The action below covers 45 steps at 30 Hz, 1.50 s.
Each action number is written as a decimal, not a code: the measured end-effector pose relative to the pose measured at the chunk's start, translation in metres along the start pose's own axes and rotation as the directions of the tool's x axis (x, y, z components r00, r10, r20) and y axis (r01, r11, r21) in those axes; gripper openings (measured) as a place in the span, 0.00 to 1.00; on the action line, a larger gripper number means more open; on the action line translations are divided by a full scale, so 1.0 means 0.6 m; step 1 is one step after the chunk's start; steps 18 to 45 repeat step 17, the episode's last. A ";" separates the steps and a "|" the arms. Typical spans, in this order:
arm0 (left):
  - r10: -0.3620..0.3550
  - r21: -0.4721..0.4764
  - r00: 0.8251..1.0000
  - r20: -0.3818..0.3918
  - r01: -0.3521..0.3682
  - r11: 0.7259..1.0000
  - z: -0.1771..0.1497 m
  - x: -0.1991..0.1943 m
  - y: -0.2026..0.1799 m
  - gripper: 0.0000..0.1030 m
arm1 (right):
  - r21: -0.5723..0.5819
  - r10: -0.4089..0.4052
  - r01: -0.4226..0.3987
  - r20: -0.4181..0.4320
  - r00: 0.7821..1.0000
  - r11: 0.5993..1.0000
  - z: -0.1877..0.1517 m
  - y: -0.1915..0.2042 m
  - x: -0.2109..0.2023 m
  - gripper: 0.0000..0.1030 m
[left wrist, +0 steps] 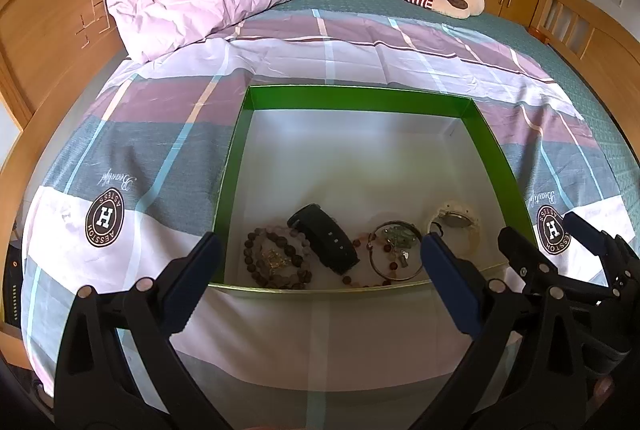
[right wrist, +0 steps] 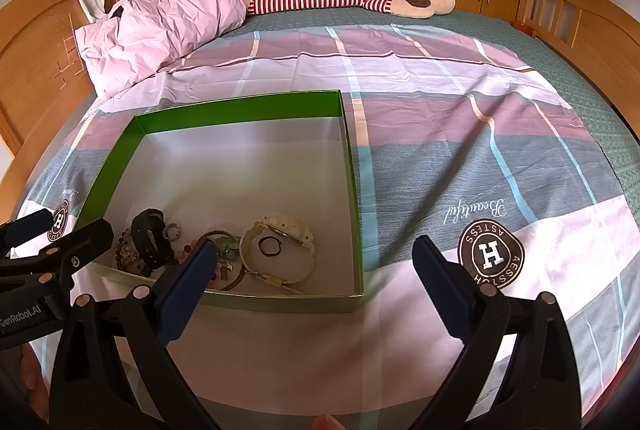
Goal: Organize jewelry
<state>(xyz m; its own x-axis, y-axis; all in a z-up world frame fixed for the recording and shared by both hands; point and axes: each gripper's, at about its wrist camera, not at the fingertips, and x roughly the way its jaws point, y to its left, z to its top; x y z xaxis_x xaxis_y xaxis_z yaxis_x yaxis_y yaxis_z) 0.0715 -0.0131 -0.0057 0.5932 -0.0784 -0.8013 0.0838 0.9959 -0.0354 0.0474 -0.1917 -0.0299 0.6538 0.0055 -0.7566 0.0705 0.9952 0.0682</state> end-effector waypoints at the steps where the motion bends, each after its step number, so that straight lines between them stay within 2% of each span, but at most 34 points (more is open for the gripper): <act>1: -0.003 -0.002 1.000 -0.003 0.003 1.000 0.001 0.001 0.000 0.98 | -0.001 0.000 0.000 0.000 1.000 1.000 0.000 -0.001 0.000 0.95; 17: -0.015 -0.013 0.999 -0.028 0.014 1.000 0.002 0.007 0.002 0.98 | -0.002 -0.003 0.003 -0.005 1.000 1.000 0.000 0.000 0.000 0.95; 45: -0.015 -0.013 0.999 -0.028 0.014 1.000 0.002 0.007 0.002 0.98 | -0.002 -0.003 0.003 -0.005 1.000 1.000 0.000 0.000 0.000 0.95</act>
